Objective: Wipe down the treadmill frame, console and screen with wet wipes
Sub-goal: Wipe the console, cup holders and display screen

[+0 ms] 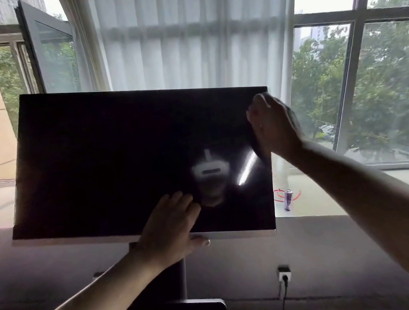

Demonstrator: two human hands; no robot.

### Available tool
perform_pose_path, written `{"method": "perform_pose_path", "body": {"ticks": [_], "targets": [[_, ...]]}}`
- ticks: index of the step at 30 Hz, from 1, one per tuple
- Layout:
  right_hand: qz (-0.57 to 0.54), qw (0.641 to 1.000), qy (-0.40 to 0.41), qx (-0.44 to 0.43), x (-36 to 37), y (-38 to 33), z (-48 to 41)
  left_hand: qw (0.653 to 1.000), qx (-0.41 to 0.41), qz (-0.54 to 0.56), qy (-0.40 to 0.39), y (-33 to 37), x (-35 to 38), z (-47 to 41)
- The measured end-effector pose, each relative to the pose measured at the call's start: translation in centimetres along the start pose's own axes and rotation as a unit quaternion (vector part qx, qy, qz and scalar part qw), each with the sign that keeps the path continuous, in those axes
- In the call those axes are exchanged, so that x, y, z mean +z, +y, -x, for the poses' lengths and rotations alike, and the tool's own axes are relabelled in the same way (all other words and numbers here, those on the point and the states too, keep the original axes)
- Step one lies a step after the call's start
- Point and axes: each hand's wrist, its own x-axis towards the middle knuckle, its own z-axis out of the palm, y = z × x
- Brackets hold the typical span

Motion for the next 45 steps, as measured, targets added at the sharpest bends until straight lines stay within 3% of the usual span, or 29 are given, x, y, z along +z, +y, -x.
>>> {"method": "perform_pose_path", "body": {"ticks": [3,9,13,15,17,21,26,28,33,36,39,42,45], "targets": [[-0.009,0.999,-0.043,-0.013,0.3,-1.4,3.8,1.000,-0.007,0.000,-0.003,-0.1,0.0,0.1],[0.016,0.976,-0.171,-0.134,-1.3,-1.7,11.5,1.000,-0.008,0.002,0.003,0.1,0.3,0.3],[0.047,0.998,-0.039,0.002,-0.8,-0.7,5.5,1.000,-0.006,0.007,0.012,0.2,0.2,0.2],[0.031,0.999,-0.009,0.022,0.1,-1.5,3.4,1.000,-0.008,0.005,0.010,0.1,0.1,0.2],[-0.012,0.999,-0.029,-0.016,1.0,-2.6,4.5,1.000,-0.008,0.008,0.015,0.1,0.1,0.2],[-0.032,0.975,-0.163,-0.148,0.1,-1.8,10.3,1.000,-0.004,0.015,0.020,0.0,0.1,0.2],[0.022,0.999,-0.025,0.032,-0.5,0.3,5.9,1.000,0.000,0.012,0.011,0.4,-0.2,0.3],[0.029,0.999,-0.014,0.035,0.7,-1.4,5.2,1.000,-0.002,0.008,0.010,0.4,-0.2,0.3],[-0.066,0.978,-0.159,-0.119,1.1,-5.0,11.7,1.000,-0.015,-0.002,0.007,0.3,-0.2,0.3],[-0.050,0.955,-0.219,-0.191,-0.7,-2.8,13.1,1.000,-0.012,-0.008,0.007,0.4,-0.1,0.4],[-0.010,0.989,-0.118,-0.084,-0.9,-0.8,10.3,1.000,-0.014,-0.009,0.006,0.5,0.0,0.4],[0.012,1.000,-0.026,0.008,0.8,-2.7,7.9,1.000,-0.023,-0.012,0.006,0.4,0.3,0.5],[-0.041,0.996,-0.073,-0.029,2.6,-6.0,10.0,0.999,-0.027,-0.015,0.009,0.4,0.4,0.6]]}}
